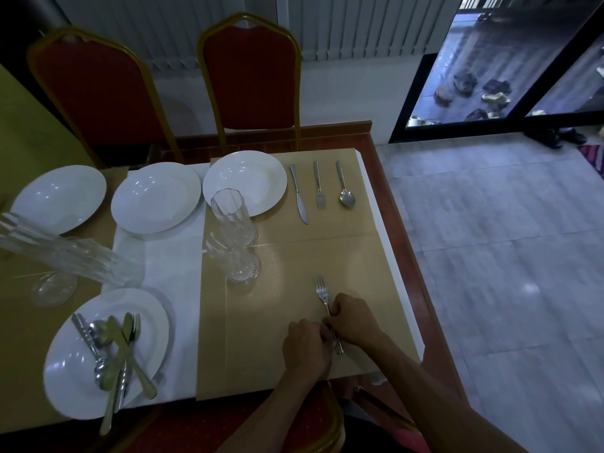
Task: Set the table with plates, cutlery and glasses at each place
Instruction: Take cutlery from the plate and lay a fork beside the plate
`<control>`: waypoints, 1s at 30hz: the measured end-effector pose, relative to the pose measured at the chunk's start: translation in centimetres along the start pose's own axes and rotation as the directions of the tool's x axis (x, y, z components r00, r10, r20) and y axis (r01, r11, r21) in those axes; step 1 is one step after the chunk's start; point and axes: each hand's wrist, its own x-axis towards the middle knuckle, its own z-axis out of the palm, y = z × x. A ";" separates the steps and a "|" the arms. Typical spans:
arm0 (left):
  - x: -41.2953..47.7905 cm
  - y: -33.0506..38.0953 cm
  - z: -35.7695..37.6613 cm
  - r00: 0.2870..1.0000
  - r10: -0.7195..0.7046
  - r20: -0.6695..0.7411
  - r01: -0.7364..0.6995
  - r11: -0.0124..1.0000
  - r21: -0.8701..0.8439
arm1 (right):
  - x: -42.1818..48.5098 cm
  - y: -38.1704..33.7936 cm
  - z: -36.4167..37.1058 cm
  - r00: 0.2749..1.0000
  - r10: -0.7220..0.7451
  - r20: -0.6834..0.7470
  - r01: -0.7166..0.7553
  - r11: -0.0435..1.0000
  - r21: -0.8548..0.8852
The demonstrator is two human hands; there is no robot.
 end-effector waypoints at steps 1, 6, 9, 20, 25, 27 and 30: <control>-0.1 0.0 0.0 1.000 -0.002 0.006 0.002 1.000 -0.003 | -0.2 0.0 0.0 1.000 0.000 -0.008 0.000 1.000 -0.012; -0.5 -0.1 -0.2 1.000 -0.009 0.023 0.009 1.000 0.000 | -1.1 0.2 0.0 1.000 0.006 -0.020 -0.007 0.998 -0.067; -0.7 -0.3 -0.2 1.000 -0.004 0.030 0.004 1.000 -0.017 | -1.1 0.0 0.0 1.000 0.017 -0.022 -0.019 0.998 -0.067; -1.2 -1.1 -0.8 0.995 0.062 0.085 -0.056 0.996 -0.071 | -1.1 -0.7 -0.1 0.998 0.036 -0.058 -0.039 0.998 -0.043; -1.4 -1.7 -1.5 0.989 0.066 0.129 -0.047 0.988 -0.145 | -1.5 -1.1 -0.2 0.996 0.078 -0.049 -0.079 0.997 -0.023; -1.3 -2.5 -1.9 0.989 0.041 0.142 -0.011 0.978 -0.211 | -1.6 -1.1 -0.4 0.995 0.093 -0.031 -0.094 0.995 -0.025; -1.3 -4.1 -3.0 0.986 0.013 0.167 0.033 0.961 -0.274 | -1.8 -1.4 -0.7 0.994 0.103 -0.027 -0.104 0.994 -0.022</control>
